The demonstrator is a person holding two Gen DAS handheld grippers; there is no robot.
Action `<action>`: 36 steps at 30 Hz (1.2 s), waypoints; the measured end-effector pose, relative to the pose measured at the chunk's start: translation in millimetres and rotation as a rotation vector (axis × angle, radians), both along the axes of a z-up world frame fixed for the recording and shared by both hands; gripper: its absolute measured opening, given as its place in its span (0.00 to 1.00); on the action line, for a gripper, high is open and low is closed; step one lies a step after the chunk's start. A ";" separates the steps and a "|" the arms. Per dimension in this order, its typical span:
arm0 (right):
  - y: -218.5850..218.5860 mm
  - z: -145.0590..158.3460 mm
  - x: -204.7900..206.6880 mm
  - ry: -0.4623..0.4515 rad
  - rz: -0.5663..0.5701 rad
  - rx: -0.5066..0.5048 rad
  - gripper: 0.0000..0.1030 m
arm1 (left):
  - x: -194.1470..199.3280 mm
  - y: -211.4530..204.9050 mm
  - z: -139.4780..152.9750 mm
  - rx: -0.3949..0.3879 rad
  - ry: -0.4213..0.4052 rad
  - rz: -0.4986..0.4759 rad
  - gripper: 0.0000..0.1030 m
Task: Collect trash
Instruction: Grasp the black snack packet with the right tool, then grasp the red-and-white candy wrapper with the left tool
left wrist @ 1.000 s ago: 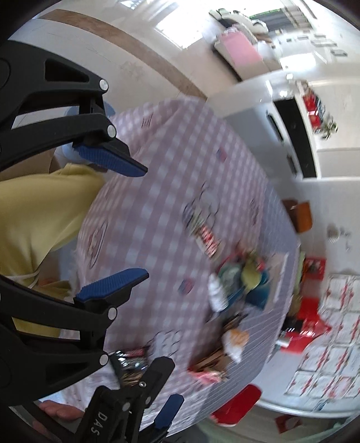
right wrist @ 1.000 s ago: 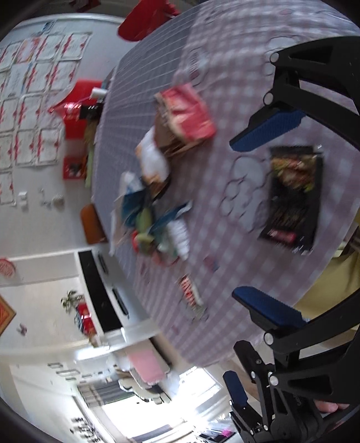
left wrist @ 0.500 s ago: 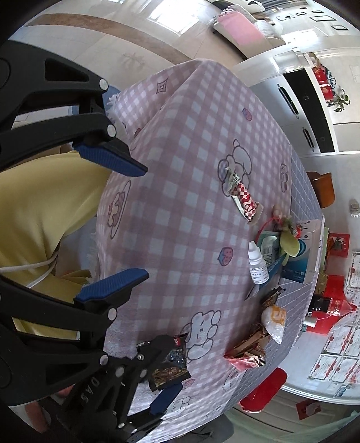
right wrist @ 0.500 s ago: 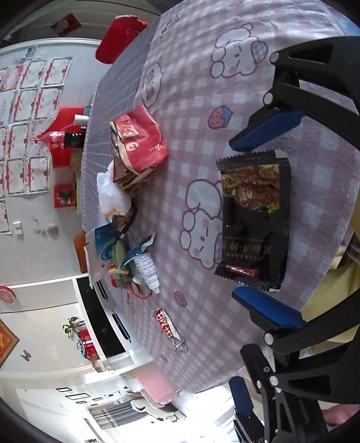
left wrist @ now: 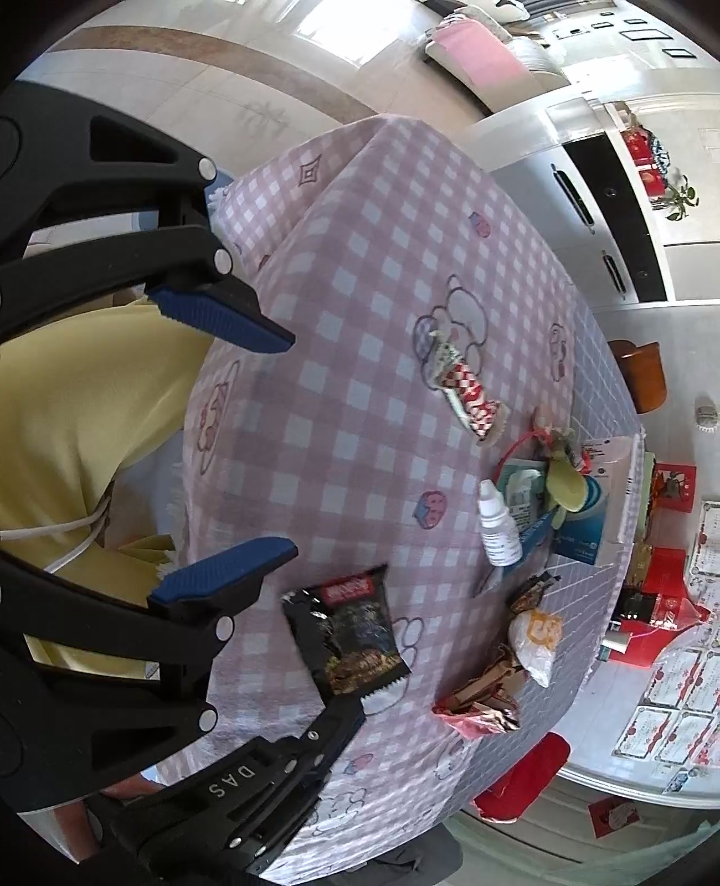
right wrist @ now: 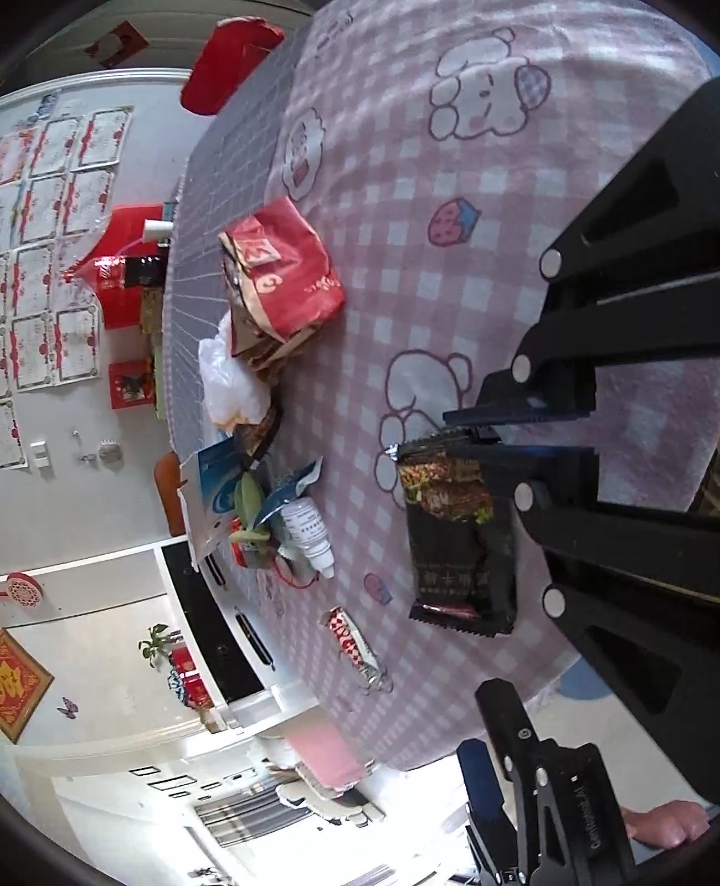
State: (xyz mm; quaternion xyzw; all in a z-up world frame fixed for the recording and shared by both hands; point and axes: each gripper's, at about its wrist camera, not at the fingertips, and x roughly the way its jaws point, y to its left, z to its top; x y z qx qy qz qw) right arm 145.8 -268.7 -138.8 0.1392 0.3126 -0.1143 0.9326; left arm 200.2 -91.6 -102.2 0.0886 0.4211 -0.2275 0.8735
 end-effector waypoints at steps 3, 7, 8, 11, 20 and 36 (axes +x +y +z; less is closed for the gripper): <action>-3.0 2.3 2.5 0.002 0.019 0.054 0.13 | 1.7 2.0 3.9 -0.005 -0.004 0.005 0.66; -8.9 9.0 4.3 -0.038 0.021 0.151 0.92 | 4.7 8.1 7.8 -0.007 -0.015 0.021 0.66; -5.4 13.0 5.1 -0.052 0.003 0.131 0.92 | 6.7 11.4 8.9 -0.010 -0.014 0.030 0.66; 8.6 16.7 20.2 -0.013 0.039 0.075 0.92 | 12.2 20.5 10.9 -0.018 -0.011 0.054 0.67; 61.3 0.2 58.8 0.098 -0.013 -0.147 0.92 | 27.5 51.1 9.3 -0.028 0.000 0.140 0.67; 50.2 5.1 55.0 -0.014 0.086 -0.115 0.14 | 45.4 42.6 14.1 -0.035 -0.015 0.115 0.67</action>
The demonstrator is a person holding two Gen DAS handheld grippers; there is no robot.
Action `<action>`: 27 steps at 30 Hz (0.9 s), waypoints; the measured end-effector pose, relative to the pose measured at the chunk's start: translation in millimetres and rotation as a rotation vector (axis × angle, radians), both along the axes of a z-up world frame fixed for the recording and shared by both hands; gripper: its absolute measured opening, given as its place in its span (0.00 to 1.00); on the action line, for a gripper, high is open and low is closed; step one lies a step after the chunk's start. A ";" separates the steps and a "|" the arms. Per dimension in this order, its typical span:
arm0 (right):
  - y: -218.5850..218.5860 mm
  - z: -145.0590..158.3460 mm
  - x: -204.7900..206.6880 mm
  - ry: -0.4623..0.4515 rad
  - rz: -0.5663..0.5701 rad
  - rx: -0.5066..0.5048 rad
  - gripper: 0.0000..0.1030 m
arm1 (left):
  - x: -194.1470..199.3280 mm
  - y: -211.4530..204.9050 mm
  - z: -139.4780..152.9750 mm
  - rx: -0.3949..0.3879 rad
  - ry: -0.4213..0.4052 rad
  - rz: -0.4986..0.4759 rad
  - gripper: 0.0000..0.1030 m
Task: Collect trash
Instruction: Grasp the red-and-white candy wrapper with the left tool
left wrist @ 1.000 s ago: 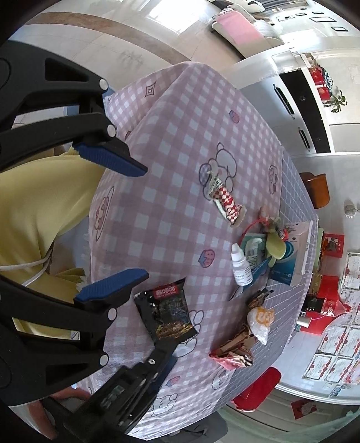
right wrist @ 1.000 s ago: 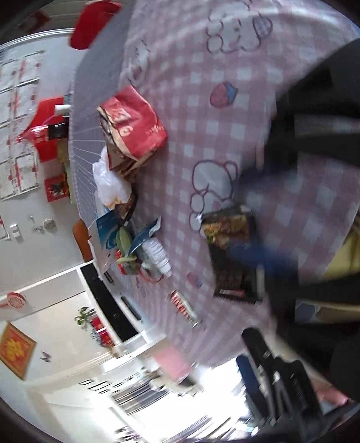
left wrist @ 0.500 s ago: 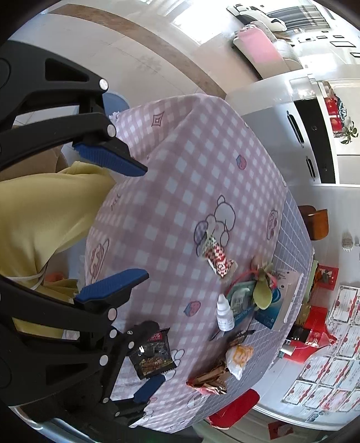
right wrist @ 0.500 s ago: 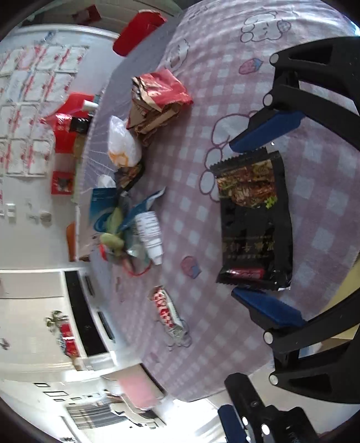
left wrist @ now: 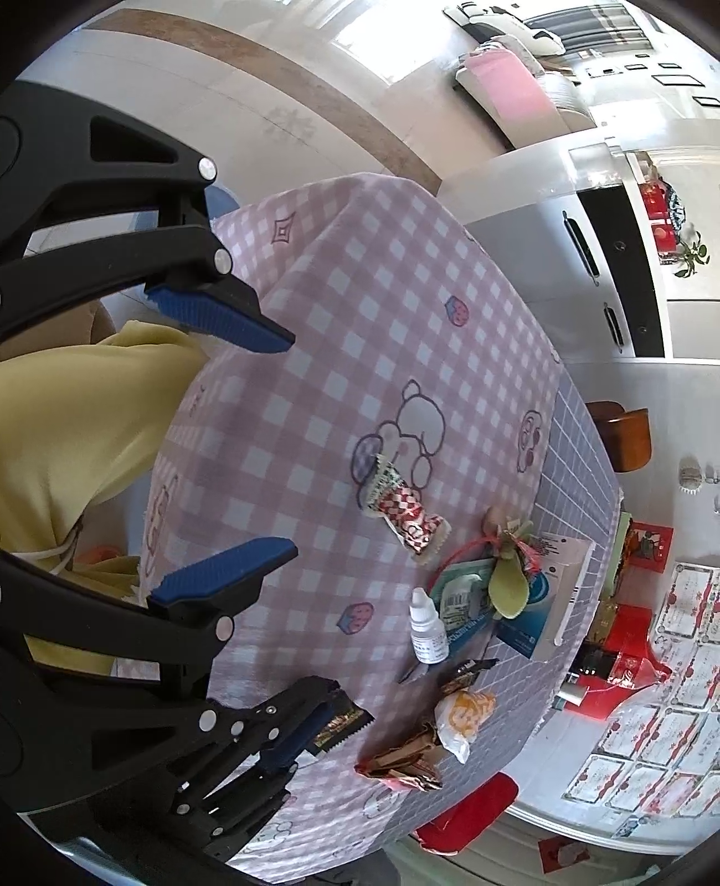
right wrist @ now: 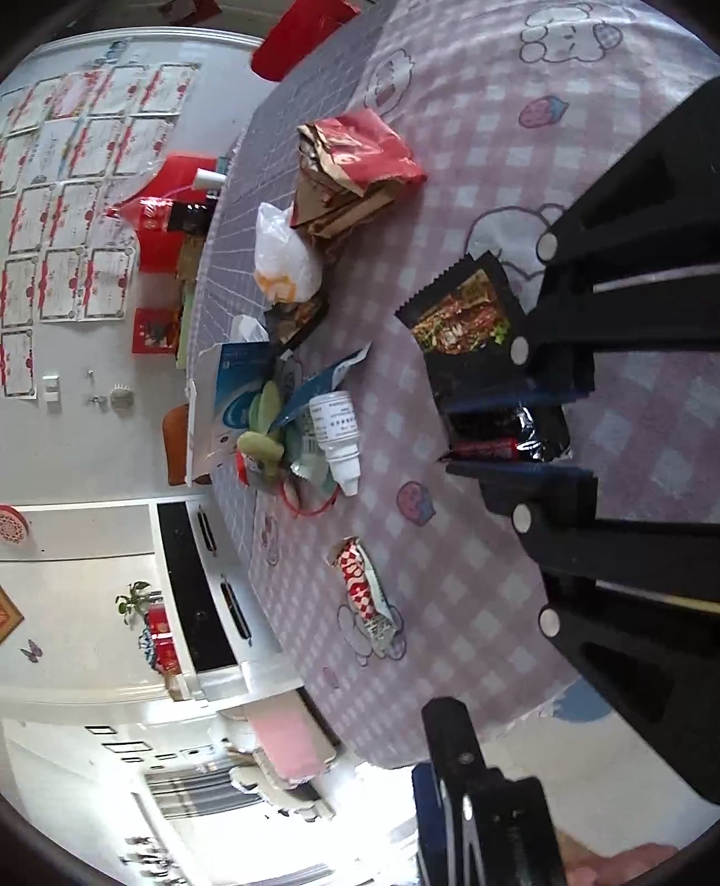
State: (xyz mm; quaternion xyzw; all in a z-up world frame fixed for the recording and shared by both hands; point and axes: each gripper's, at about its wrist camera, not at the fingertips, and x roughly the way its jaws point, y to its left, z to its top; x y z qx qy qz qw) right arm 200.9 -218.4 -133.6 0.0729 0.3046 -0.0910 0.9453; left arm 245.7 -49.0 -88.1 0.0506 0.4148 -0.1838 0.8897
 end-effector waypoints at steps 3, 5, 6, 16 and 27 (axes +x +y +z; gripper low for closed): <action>-5.4 5.6 -2.7 -0.023 0.003 0.020 0.12 | 2.4 -5.0 2.6 0.005 -0.009 -0.009 0.67; -7.4 10.3 -6.5 -0.039 0.003 0.026 0.11 | 4.7 -8.5 4.9 0.008 -0.019 -0.014 0.67; -9.7 13.0 -7.8 -0.045 0.001 0.035 0.11 | 6.7 -10.7 6.4 0.006 -0.024 -0.019 0.67; -33.9 44.4 -22.7 -0.138 -0.044 0.052 0.08 | 46.8 -35.7 1.5 0.017 -0.019 -0.093 0.78; -62.0 55.0 -23.3 -0.157 -0.121 0.064 0.08 | 84.3 -62.3 -25.2 0.078 -0.020 -0.086 0.62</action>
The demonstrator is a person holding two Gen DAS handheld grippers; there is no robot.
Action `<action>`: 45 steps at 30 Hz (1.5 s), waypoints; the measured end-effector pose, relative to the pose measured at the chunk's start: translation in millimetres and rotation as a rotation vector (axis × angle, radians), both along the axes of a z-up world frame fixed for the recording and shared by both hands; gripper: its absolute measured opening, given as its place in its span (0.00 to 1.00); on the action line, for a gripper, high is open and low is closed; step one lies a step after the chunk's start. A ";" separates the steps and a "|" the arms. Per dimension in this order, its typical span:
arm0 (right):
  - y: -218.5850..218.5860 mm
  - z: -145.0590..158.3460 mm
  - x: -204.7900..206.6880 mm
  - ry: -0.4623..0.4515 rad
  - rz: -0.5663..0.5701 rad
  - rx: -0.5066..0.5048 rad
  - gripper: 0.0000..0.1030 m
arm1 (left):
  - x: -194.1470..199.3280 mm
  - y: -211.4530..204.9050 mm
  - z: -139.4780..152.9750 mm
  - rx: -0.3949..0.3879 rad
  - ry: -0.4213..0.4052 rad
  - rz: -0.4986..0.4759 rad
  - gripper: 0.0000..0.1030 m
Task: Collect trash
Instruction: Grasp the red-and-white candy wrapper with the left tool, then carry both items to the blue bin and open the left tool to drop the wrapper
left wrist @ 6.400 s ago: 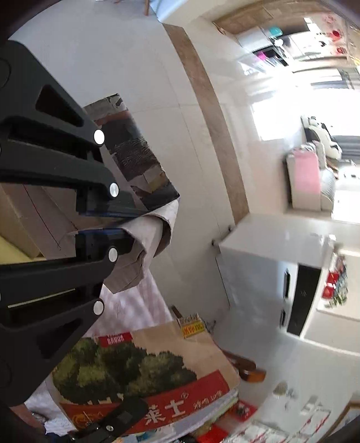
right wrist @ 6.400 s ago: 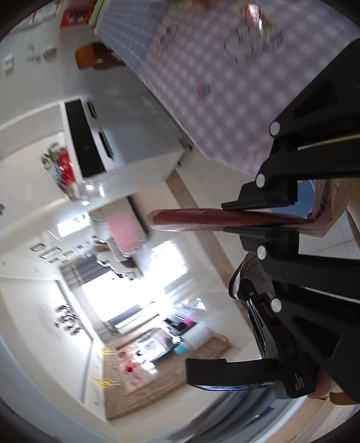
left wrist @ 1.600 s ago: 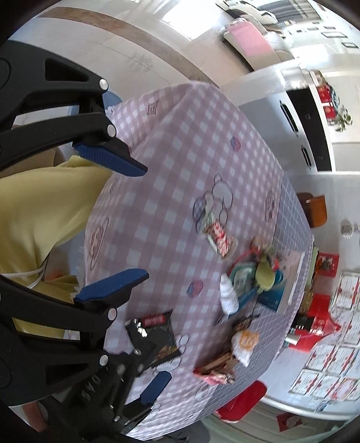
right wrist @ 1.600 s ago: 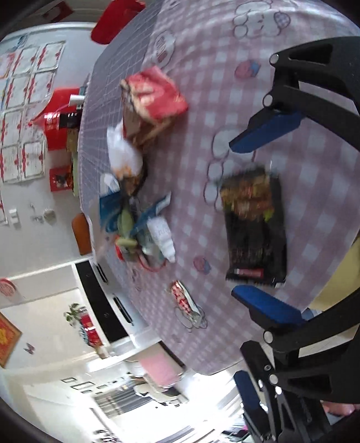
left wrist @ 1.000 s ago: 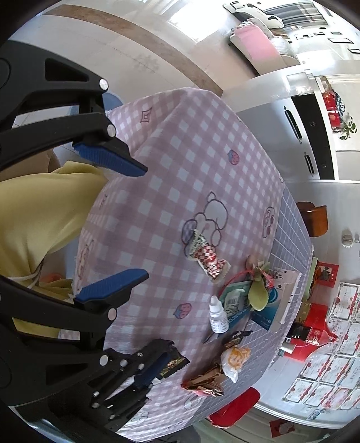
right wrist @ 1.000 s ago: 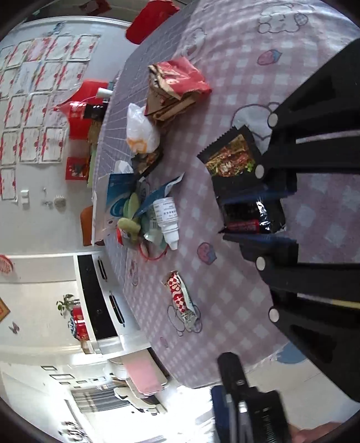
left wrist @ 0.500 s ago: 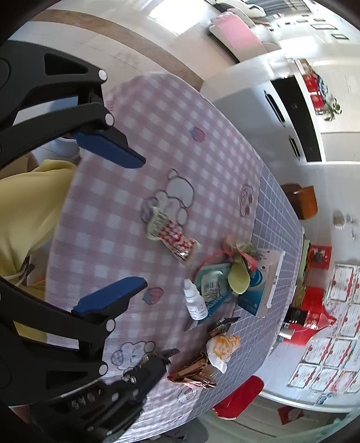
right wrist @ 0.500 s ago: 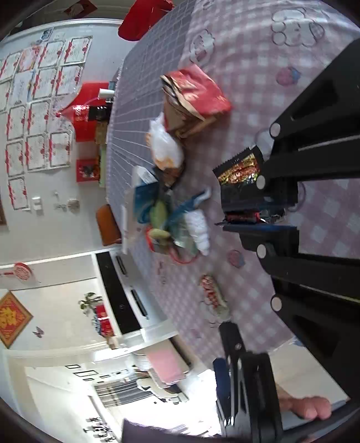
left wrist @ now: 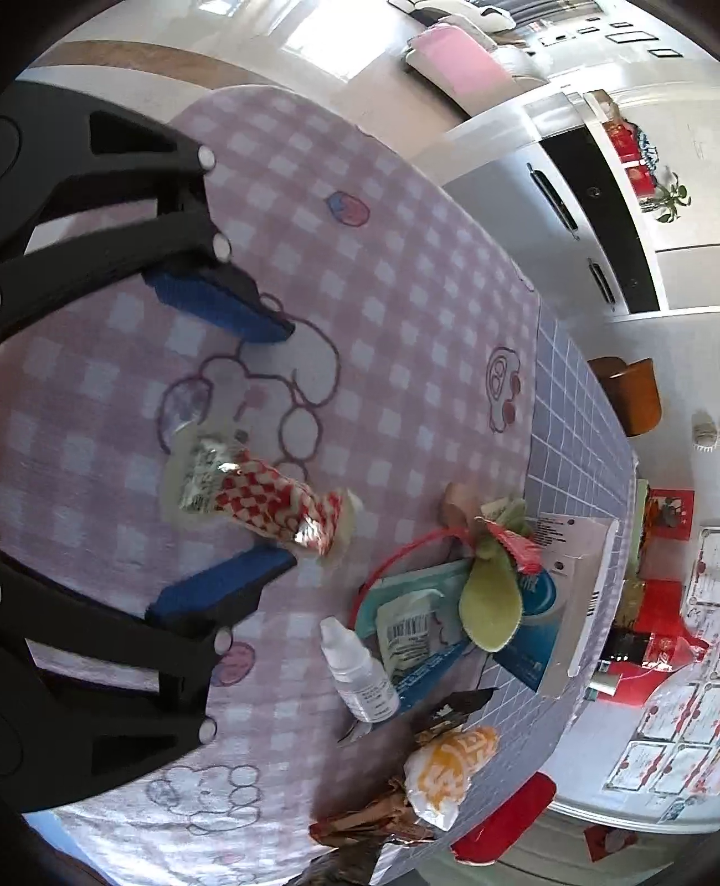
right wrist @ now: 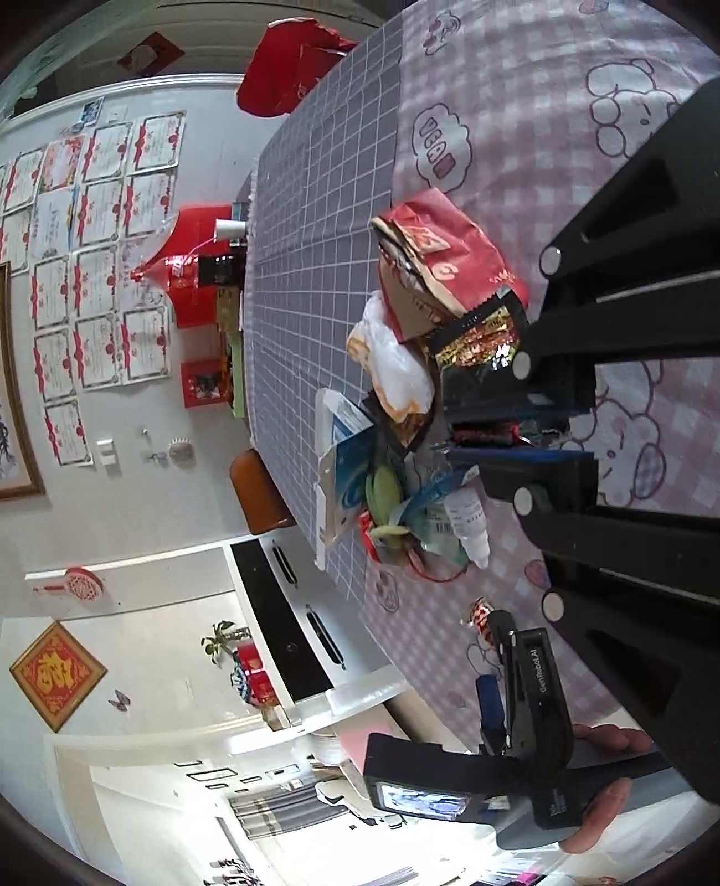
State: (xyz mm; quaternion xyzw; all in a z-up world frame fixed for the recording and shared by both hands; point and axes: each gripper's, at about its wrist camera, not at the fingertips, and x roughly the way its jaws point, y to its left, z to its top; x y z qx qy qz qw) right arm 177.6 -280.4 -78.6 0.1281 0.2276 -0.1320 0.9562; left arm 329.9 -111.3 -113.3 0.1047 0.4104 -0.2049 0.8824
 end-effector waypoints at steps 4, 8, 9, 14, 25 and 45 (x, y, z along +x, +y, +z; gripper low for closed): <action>-1.4 1.6 2.5 -0.006 0.017 0.000 0.08 | -1.3 -1.6 3.8 0.025 -0.003 0.021 0.17; 4.2 5.7 3.9 -0.021 0.041 -0.003 0.08 | -5.0 7.9 7.1 0.021 0.006 0.041 0.15; 7.1 7.2 6.0 -0.025 0.050 -0.001 0.08 | -5.9 12.8 9.1 0.009 0.009 0.051 0.15; 25.4 15.2 16.8 -0.047 0.118 -0.002 0.08 | -13.1 33.0 19.3 -0.001 -0.017 0.091 0.15; 122.0 31.8 57.3 -0.080 0.412 0.008 0.08 | -27.7 115.8 32.0 -0.014 -0.046 0.275 0.15; 320.8 8.8 89.3 0.021 0.891 0.021 0.08 | -72.4 298.4 12.0 -0.017 0.011 0.683 0.15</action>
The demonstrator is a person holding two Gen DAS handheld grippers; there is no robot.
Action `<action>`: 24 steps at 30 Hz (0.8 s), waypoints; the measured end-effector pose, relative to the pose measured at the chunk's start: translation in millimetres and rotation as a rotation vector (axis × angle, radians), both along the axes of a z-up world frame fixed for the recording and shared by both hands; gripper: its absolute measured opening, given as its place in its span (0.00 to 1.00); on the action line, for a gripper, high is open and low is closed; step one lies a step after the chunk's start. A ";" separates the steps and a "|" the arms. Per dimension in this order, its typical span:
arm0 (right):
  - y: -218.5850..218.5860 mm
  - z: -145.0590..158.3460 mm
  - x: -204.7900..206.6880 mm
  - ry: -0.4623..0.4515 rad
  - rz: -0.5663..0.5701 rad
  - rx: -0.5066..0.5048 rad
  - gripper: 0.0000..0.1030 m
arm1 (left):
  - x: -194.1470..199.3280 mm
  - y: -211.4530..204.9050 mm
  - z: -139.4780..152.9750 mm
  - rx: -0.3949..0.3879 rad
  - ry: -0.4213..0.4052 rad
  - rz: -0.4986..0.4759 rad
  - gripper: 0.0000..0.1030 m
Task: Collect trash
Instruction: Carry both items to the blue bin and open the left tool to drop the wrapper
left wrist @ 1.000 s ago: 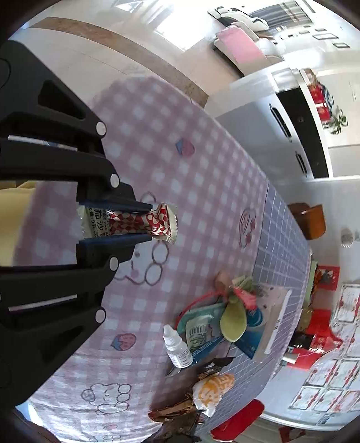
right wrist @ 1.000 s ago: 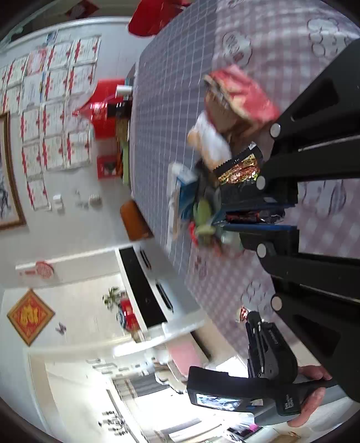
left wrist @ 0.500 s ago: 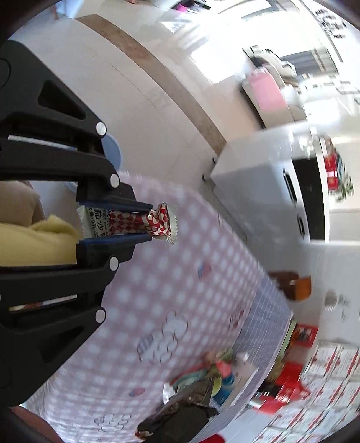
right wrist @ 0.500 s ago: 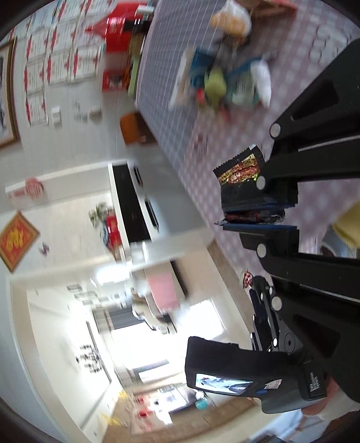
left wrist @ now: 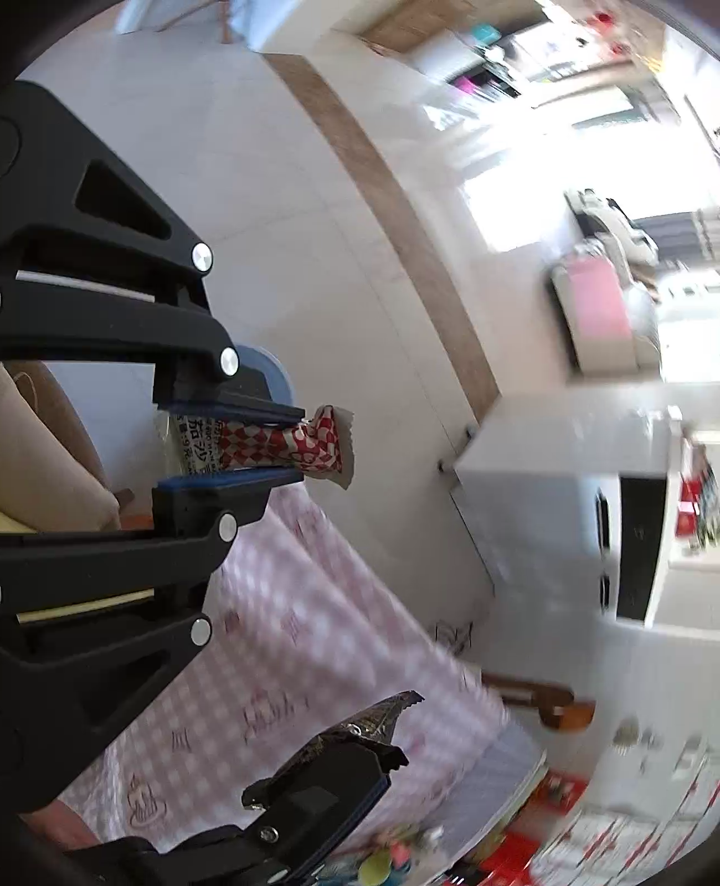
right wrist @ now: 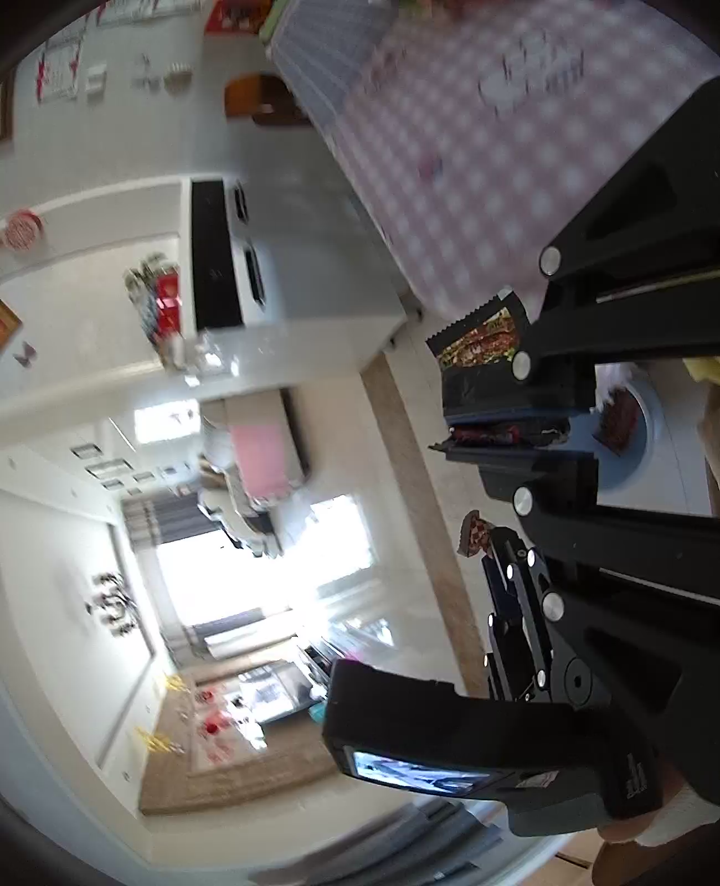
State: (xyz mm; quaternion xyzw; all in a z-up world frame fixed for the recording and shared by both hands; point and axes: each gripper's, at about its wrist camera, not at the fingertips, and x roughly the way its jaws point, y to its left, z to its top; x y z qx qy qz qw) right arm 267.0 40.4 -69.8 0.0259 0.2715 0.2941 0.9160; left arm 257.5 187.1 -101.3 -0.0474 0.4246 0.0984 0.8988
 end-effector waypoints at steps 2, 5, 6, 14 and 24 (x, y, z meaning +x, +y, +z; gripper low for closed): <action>16.5 -6.8 3.7 0.018 0.028 -0.007 0.08 | -3.2 11.4 -7.8 -0.006 0.019 0.026 0.15; 43.7 -19.2 11.2 0.050 0.061 -0.032 0.08 | -4.9 32.0 -23.2 -0.019 0.056 0.069 0.15; 50.0 -22.7 14.1 0.060 0.069 -0.038 0.08 | -4.8 36.1 -27.1 -0.023 0.064 0.078 0.15; 92.4 -62.4 39.6 0.146 0.114 -0.104 0.08 | 13.0 57.9 -64.8 -0.053 0.150 0.121 0.15; 101.0 -92.8 61.9 0.206 0.084 -0.151 0.09 | 25.5 75.4 -82.3 -0.068 0.167 0.145 0.65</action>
